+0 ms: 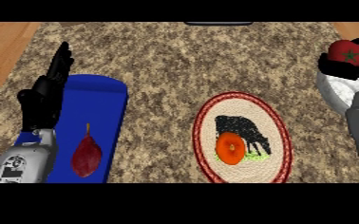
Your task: Pick the tomato from the placemat and place it in the bowl
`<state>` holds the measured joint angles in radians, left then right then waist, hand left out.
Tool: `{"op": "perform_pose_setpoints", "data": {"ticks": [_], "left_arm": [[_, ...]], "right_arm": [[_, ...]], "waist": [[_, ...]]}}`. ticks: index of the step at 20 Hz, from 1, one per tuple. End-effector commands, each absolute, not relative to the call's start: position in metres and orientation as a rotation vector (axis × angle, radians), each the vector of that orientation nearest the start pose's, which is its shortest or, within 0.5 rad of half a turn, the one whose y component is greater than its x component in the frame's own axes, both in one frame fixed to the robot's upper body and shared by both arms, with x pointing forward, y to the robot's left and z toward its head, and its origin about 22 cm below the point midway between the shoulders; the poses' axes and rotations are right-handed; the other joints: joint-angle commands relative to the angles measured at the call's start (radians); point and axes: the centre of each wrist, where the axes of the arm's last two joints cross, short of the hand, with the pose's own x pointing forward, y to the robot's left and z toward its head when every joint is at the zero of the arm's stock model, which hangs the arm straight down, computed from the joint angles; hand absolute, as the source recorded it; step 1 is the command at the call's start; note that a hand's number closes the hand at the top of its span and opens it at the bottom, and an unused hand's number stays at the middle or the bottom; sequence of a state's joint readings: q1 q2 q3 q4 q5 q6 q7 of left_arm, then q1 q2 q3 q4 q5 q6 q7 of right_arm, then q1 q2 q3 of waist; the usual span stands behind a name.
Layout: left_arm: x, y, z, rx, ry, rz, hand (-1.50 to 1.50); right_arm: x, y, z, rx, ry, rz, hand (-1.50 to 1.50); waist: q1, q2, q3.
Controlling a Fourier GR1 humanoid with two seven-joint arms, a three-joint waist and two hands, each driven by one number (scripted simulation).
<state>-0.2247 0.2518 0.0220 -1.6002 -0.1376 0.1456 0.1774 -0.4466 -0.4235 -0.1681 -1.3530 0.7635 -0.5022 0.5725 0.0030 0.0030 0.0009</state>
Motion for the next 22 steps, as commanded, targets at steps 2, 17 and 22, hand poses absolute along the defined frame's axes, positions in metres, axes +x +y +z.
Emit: {"op": "perform_pose_setpoints", "data": {"ticks": [2,17,22], "left_arm": [[0.281,0.268,0.084,0.381,-1.665,-0.176,0.00],[0.294,0.248,0.080,0.384,-1.679,-0.178,0.00],[0.290,0.257,0.077,0.357,-1.671,-0.189,0.00]], "right_arm": [[0.339,-0.384,0.095,-1.506,-1.254,-0.005,1.50],[0.325,-0.484,0.052,-1.377,-1.095,-0.083,-1.50],[0.330,-0.481,0.049,-1.269,-1.263,-0.135,-1.50]], "waist": [[0.013,0.001,0.000],[0.033,0.014,0.005],[0.042,0.016,0.006]]}}
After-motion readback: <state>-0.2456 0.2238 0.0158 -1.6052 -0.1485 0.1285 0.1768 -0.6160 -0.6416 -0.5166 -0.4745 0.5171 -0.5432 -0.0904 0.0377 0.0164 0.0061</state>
